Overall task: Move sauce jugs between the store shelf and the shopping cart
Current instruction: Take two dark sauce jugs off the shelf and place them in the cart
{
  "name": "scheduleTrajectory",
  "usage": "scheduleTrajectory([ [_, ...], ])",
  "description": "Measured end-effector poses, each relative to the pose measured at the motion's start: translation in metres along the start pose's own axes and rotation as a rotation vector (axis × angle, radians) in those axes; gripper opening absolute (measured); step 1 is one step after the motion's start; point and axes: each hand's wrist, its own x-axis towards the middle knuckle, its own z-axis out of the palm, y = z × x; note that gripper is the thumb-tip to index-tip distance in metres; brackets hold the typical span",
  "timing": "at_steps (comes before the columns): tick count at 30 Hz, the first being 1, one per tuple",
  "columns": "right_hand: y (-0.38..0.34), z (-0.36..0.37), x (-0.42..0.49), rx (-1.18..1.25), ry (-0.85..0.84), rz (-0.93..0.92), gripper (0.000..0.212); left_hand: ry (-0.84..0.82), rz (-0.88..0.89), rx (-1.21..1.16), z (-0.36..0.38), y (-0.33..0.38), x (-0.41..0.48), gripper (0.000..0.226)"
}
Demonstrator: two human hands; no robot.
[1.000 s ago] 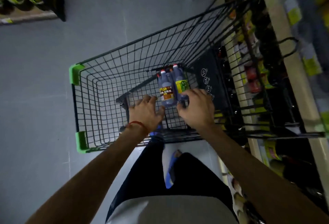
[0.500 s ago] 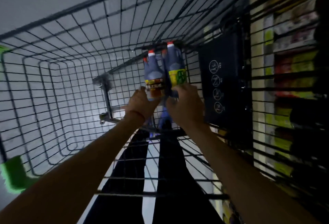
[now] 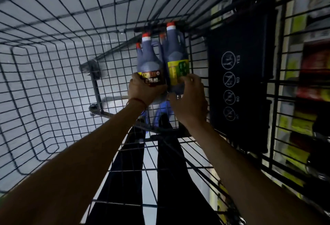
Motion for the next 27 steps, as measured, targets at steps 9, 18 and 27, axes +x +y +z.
scheduleTrajectory([
  [9, 0.007, 0.023, 0.022, 0.049, 0.052, 0.121, 0.077, 0.152, 0.040, 0.036, -0.015, -0.022, 0.006, 0.092],
  [18, -0.004, 0.043, 0.033, 0.082, 0.082, 0.196, 0.091, 0.221, 0.086, 0.119, -0.035, -0.035, 0.012, 0.101],
  [27, -0.004, 0.062, 0.058, 0.446, -0.093, 0.306, 0.108, 0.175, 0.061, 0.111, -0.028, -0.041, 0.020, 0.097],
])
